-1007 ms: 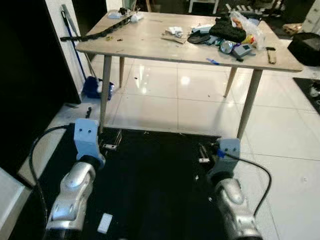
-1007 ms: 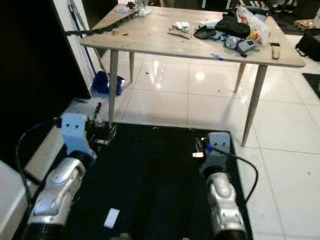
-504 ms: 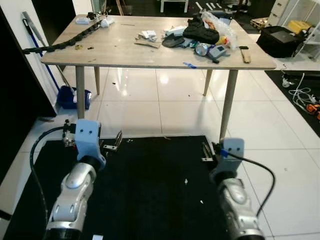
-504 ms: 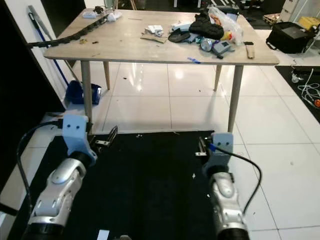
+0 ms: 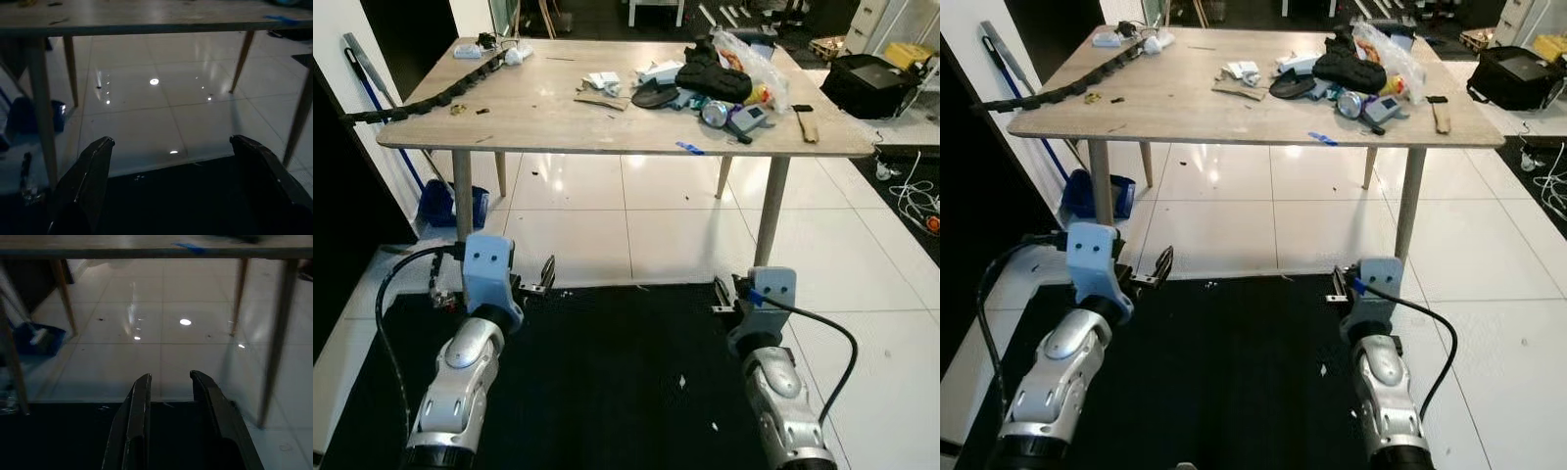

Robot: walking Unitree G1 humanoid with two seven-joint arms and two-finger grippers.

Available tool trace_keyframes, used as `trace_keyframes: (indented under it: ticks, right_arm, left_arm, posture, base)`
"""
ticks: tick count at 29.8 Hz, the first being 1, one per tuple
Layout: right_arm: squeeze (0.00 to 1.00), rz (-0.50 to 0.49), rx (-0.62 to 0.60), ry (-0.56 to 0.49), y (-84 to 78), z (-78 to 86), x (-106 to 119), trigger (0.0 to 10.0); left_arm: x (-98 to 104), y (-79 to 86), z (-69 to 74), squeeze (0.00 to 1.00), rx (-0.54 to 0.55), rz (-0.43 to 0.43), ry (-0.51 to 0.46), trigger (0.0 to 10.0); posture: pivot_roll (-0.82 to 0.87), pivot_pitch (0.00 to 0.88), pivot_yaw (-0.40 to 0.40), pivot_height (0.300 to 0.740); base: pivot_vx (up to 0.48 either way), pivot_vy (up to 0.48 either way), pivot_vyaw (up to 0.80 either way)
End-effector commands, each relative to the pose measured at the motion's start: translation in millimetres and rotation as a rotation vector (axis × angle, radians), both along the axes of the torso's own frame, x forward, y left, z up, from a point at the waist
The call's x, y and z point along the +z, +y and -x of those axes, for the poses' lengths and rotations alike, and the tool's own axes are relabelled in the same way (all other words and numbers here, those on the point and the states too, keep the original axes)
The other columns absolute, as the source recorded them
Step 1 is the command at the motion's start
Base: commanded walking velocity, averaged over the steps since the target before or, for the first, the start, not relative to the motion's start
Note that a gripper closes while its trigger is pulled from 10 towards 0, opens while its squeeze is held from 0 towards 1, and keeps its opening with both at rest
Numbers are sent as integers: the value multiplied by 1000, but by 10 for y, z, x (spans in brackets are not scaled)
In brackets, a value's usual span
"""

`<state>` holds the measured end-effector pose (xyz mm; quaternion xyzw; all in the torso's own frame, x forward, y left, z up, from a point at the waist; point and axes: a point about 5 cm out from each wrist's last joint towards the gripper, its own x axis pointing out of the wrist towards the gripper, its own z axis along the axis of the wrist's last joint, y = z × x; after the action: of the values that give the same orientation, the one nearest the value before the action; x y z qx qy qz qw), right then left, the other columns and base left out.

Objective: Picking trash to rubbish bin

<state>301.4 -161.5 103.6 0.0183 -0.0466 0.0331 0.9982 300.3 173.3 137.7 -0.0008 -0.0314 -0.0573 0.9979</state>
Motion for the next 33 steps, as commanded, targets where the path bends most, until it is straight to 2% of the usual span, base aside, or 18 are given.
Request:
trace_keyframes:
  ticks: [1,6,9,16,24,30,33]
  right_arm:
    - [0,14,-13,-30,-39,5,48,10000]
    - [0,39,29,-174,25,-58,387,10000]
    - [0,33,34,-201,40,-71,474,10000]
    - [0,46,45,-199,60,-79,466,10000]
    - [0,53,52,-187,30,-88,463,10000]
    - [0,43,66,-163,69,-100,451,10000]
    - [0,101,86,-167,125,-101,455,10000]
  left_arm:
    - [-50,-14,13,0,-7,-3,20,10000]
    - [-63,-2,17,0,-3,-4,26,10000]
    - [-56,-14,6,0,-5,-5,21,10000]
    - [71,-83,-48,0,-18,1,-21,10000]
    - [116,-79,-59,0,-18,0,-36,10000]
    - [121,-77,-57,0,-20,-5,-38,10000]
    - [119,-69,-54,0,-11,1,-36,10000]
  posture:
    - [41,136,5,740]
    - [29,141,6,740]
    - [34,136,5,740]
    - [30,135,9,740]
    - [34,137,3,740]
    - [31,140,-4,740]
    - [30,145,2,740]
  base:
    - [368,0,0]
    - [367,0,0]
    - [368,0,0]
    - [364,0,0]
    - [360,0,0]
    - [362,0,0]
    - [360,0,0]
